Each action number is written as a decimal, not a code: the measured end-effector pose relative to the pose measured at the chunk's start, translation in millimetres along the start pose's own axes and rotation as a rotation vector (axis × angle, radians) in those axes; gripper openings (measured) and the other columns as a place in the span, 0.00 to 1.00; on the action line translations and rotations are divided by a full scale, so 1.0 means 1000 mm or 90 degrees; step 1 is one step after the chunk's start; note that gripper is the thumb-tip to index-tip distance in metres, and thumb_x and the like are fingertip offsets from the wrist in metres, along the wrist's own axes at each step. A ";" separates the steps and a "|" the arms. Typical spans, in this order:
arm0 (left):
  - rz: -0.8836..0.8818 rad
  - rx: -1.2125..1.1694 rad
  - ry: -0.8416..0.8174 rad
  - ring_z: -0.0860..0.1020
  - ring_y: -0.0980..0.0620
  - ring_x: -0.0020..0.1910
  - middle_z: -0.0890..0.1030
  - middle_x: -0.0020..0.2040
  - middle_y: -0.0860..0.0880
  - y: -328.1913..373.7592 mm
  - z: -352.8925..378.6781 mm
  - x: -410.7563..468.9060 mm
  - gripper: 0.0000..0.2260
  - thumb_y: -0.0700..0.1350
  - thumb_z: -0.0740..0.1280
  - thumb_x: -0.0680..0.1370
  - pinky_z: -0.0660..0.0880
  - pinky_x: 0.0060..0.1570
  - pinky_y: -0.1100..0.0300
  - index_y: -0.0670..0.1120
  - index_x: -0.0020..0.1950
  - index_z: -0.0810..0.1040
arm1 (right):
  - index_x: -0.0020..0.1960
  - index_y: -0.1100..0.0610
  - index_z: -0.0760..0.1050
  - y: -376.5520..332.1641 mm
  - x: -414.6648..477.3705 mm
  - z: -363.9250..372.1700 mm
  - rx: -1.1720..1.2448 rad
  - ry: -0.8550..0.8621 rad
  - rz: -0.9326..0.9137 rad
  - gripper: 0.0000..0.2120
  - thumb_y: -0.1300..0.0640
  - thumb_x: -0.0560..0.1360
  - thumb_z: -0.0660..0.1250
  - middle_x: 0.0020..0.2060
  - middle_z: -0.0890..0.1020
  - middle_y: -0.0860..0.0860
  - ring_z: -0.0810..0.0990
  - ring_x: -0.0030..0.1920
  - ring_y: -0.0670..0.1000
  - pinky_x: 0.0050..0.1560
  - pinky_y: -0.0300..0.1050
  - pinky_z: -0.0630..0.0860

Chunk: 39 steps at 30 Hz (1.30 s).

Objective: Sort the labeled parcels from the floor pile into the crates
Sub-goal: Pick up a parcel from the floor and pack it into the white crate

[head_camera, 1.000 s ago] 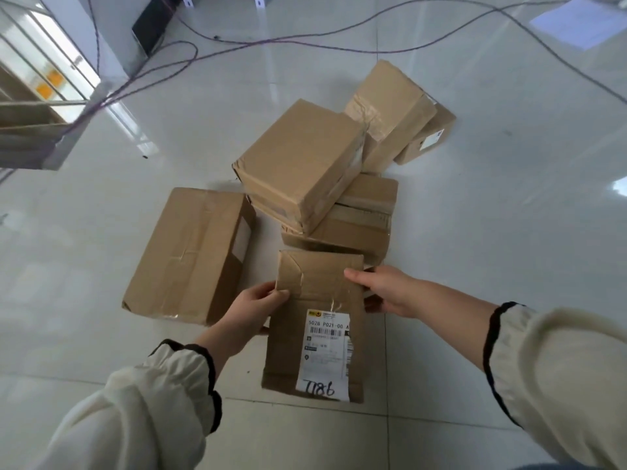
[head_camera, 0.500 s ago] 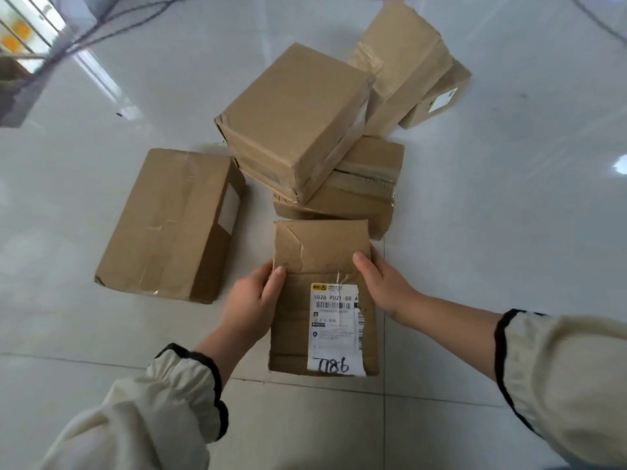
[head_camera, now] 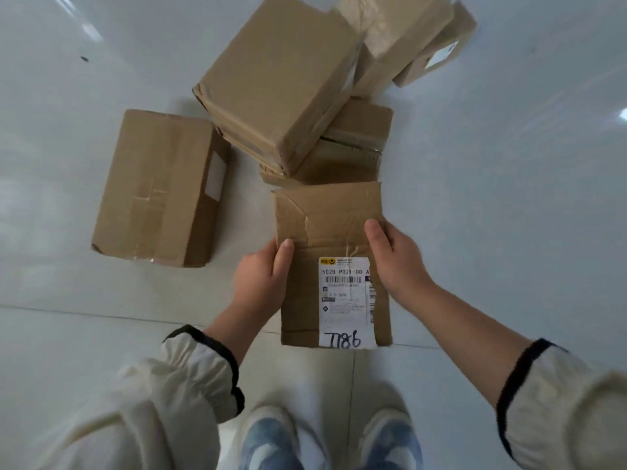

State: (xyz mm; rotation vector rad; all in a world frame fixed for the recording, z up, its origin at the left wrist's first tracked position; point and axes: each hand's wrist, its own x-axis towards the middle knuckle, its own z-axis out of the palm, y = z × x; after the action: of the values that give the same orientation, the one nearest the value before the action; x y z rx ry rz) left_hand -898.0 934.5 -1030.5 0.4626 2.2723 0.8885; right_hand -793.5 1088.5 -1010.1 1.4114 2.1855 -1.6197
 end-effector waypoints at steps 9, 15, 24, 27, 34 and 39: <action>0.099 0.047 -0.040 0.76 0.47 0.34 0.77 0.31 0.50 0.210 -0.156 -0.100 0.16 0.59 0.51 0.75 0.71 0.32 0.57 0.52 0.36 0.70 | 0.51 0.49 0.74 -0.182 -0.141 -0.142 0.027 0.041 -0.028 0.15 0.44 0.80 0.51 0.39 0.80 0.50 0.76 0.38 0.42 0.39 0.30 0.70; 0.166 0.020 -0.013 0.81 0.48 0.41 0.83 0.39 0.52 0.394 -0.284 -0.202 0.25 0.67 0.48 0.70 0.77 0.42 0.51 0.54 0.45 0.78 | 0.67 0.53 0.72 -0.349 -0.273 -0.272 0.067 0.079 -0.103 0.21 0.47 0.80 0.51 0.43 0.76 0.35 0.74 0.44 0.31 0.41 0.19 0.69; 0.272 -0.002 0.051 0.81 0.46 0.51 0.84 0.49 0.49 0.578 -0.407 -0.317 0.28 0.69 0.49 0.73 0.78 0.49 0.48 0.55 0.59 0.77 | 0.57 0.46 0.74 -0.502 -0.426 -0.390 0.130 0.100 -0.188 0.15 0.46 0.81 0.50 0.38 0.79 0.40 0.77 0.40 0.37 0.36 0.25 0.70; 0.311 0.001 0.067 0.81 0.45 0.52 0.84 0.50 0.50 0.601 -0.421 -0.338 0.27 0.70 0.48 0.73 0.78 0.51 0.48 0.58 0.58 0.75 | 0.58 0.44 0.74 -0.522 -0.454 -0.405 0.136 0.131 -0.220 0.15 0.45 0.82 0.49 0.41 0.80 0.38 0.77 0.43 0.36 0.40 0.30 0.71; 0.387 0.024 0.066 0.81 0.45 0.52 0.84 0.50 0.49 0.621 -0.420 -0.362 0.26 0.66 0.49 0.75 0.77 0.52 0.48 0.53 0.56 0.78 | 0.63 0.45 0.73 -0.522 -0.491 -0.423 0.193 0.186 -0.243 0.16 0.46 0.82 0.51 0.46 0.80 0.38 0.80 0.53 0.45 0.58 0.45 0.76; 0.469 0.080 0.055 0.79 0.42 0.51 0.83 0.50 0.46 0.648 -0.408 -0.368 0.22 0.60 0.49 0.80 0.75 0.51 0.51 0.49 0.58 0.77 | 0.68 0.49 0.71 -0.518 -0.527 -0.432 0.228 0.288 -0.226 0.19 0.47 0.82 0.51 0.50 0.79 0.43 0.78 0.55 0.46 0.48 0.28 0.70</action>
State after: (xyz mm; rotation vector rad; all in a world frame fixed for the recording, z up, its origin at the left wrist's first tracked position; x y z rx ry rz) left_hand -850.4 1008.2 -185.1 1.3954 2.2547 1.1191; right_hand -666.1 1095.3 -163.3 1.6993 2.6134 -2.0656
